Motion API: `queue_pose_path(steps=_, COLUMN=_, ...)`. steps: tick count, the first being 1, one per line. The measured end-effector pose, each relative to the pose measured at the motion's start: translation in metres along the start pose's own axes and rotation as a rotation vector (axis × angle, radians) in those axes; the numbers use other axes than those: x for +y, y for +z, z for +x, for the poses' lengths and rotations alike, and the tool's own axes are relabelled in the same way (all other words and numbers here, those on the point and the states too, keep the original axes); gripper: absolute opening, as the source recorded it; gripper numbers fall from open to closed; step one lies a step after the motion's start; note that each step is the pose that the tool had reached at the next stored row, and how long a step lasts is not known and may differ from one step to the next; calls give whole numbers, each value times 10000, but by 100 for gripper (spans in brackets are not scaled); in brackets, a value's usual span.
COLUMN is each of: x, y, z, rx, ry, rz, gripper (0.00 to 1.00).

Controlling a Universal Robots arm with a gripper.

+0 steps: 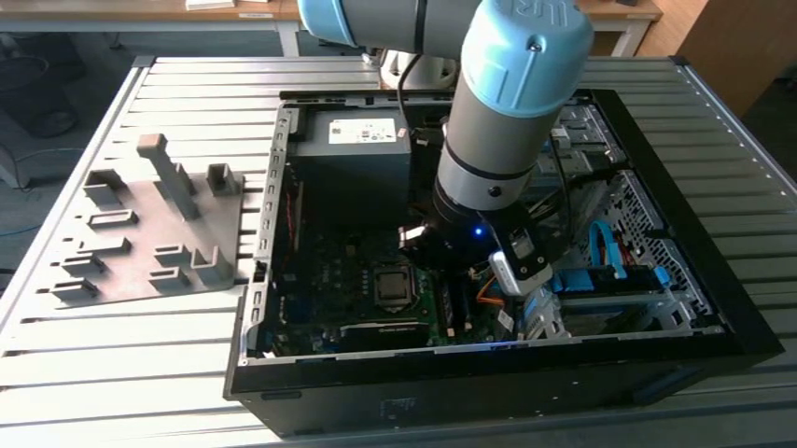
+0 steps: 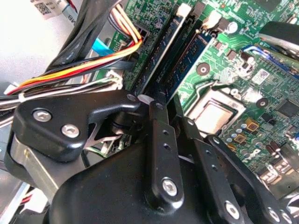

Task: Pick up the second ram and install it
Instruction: 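Insert the second ram into the second slot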

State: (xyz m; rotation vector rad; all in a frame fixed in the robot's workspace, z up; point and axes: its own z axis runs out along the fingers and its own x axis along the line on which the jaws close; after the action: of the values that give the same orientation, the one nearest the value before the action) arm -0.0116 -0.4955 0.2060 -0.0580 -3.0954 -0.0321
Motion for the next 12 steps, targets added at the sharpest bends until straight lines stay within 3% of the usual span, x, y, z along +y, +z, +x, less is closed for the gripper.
queue_pose_path(steps=2, x=0, y=-26, z=1, rx=0, ry=0, rz=0, gripper=22)
queue_pose_path(steps=5, x=3, y=-135, z=6, rx=0, ry=0, rz=0, gripper=22)
queue_pose_path(steps=12, x=13, y=-445, z=20, rx=0, ry=-1, rz=2, gripper=20)
